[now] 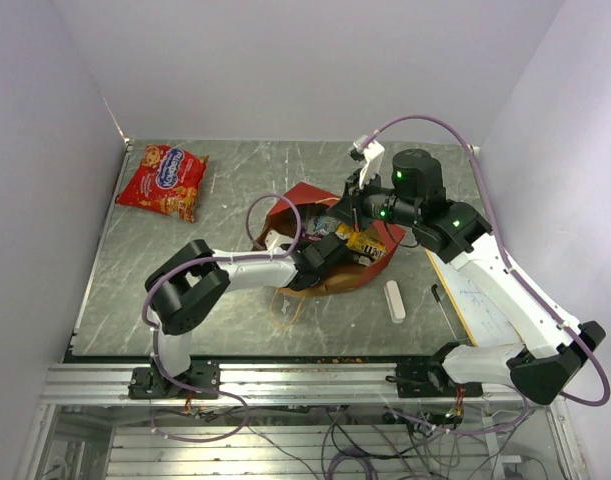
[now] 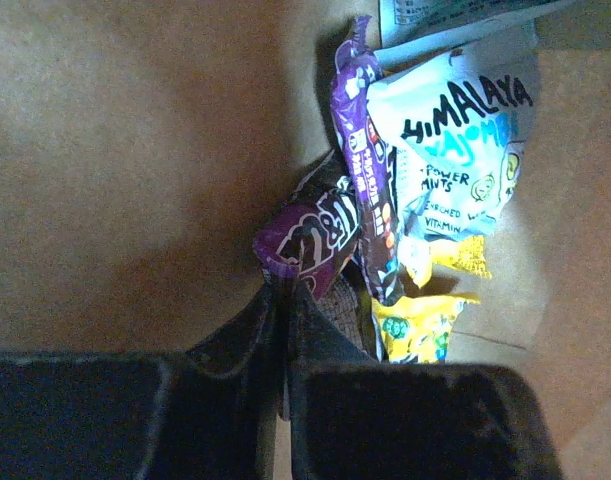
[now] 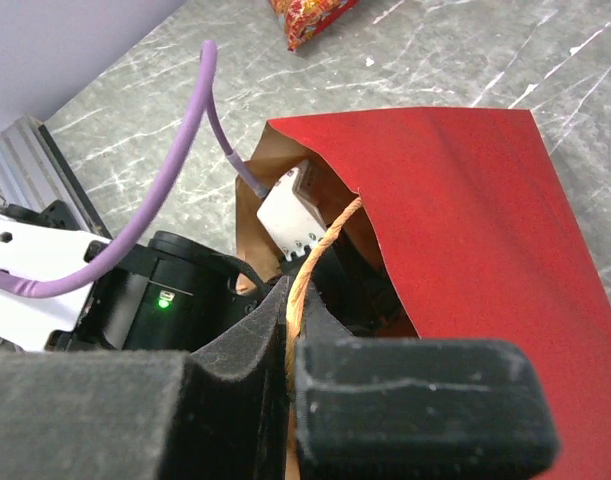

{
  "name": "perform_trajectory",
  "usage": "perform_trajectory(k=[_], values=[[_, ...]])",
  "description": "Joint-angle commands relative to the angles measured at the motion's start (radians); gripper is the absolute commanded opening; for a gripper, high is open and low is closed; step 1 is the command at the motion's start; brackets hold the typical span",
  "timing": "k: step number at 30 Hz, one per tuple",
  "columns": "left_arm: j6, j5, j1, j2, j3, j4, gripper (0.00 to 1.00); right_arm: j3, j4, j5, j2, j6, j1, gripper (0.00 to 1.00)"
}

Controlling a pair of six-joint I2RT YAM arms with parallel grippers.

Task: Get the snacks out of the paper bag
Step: Take out the snack from the paper bag.

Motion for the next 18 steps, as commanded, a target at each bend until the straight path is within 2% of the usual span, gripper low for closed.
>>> perform_trajectory(k=[1,5,13,18], values=[[0.066,0.007,-0.004,-0.098,-0.039,0.058,0.11,0.003,0.019,-0.002,-0.037,-0.008,0.001,0.00],[0.119,0.062,-0.005,-0.224,-0.111,0.083,0.07,-0.043,0.050,0.010,-0.050,-0.002,0.001,0.00],[0.266,0.194,-0.030,-0.450,-0.190,0.111,0.07,-0.085,0.104,0.052,-0.051,0.010,0.002,0.00],[0.369,0.277,-0.030,-0.603,-0.168,-0.081,0.07,-0.091,0.112,0.104,-0.046,0.022,0.001,0.00]])
